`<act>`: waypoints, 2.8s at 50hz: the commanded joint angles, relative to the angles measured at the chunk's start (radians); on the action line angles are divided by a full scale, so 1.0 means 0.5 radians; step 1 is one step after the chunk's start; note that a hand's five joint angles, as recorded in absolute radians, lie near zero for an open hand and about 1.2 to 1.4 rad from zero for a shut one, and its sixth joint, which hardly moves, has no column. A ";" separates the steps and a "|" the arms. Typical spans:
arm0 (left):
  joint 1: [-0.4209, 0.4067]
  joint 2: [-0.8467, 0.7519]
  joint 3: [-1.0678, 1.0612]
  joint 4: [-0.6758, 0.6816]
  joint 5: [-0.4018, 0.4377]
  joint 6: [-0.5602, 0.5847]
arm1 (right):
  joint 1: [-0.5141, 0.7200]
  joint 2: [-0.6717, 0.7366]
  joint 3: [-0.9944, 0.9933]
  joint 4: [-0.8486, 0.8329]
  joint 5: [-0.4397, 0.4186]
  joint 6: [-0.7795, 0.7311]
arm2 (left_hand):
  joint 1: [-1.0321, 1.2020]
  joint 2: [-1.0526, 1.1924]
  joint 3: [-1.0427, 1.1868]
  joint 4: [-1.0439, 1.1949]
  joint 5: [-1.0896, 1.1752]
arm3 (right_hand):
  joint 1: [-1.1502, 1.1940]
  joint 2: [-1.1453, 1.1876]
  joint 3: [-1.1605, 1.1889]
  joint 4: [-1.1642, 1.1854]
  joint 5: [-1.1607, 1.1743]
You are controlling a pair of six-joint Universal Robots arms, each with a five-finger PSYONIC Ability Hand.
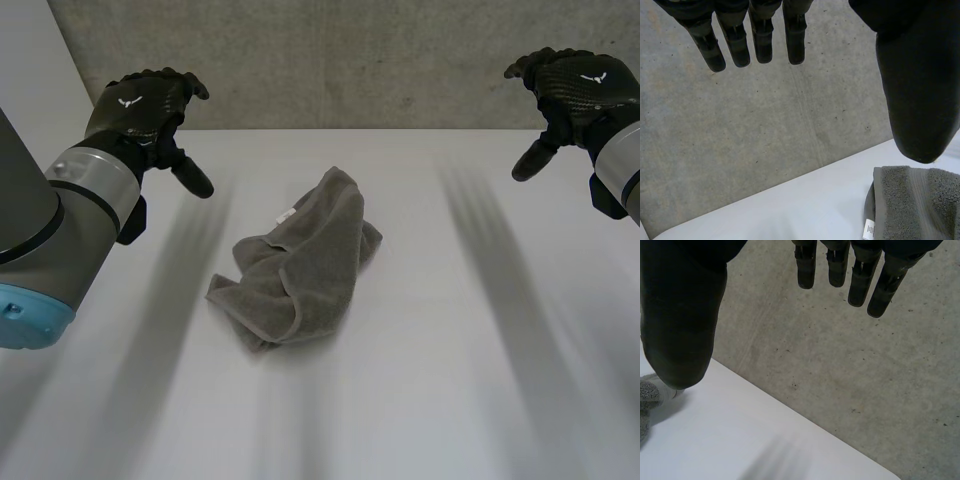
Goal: Fold the towel.
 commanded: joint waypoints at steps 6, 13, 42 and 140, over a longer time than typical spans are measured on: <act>0.002 0.015 -0.047 0.006 0.012 0.012 | 0.001 0.007 0.009 0.000 -0.018 0.002 | -0.073 -0.062 -0.104 -0.117 0.010 | -0.112 -0.147 -0.087 -0.152 -0.121; -0.001 0.055 -0.231 0.006 0.027 0.034 | 0.010 0.078 0.034 0.000 -0.264 -0.069 | -0.061 -0.050 -0.104 -0.117 0.021 | -0.112 -0.147 -0.087 -0.152 -0.121; 0.106 -0.184 -0.891 0.276 0.334 0.104 | 0.740 1.301 -0.938 0.080 -0.681 -0.257 | 0.027 0.038 -0.104 -0.117 0.109 | 0.207 0.173 -0.087 -0.152 0.199; -0.105 -0.182 -0.968 0.421 0.343 0.117 | 0.572 1.171 -0.608 0.178 -0.405 -1.290 | 2.041 2.052 -0.104 -0.117 2.124 | 2.328 2.293 -0.087 -0.152 2.319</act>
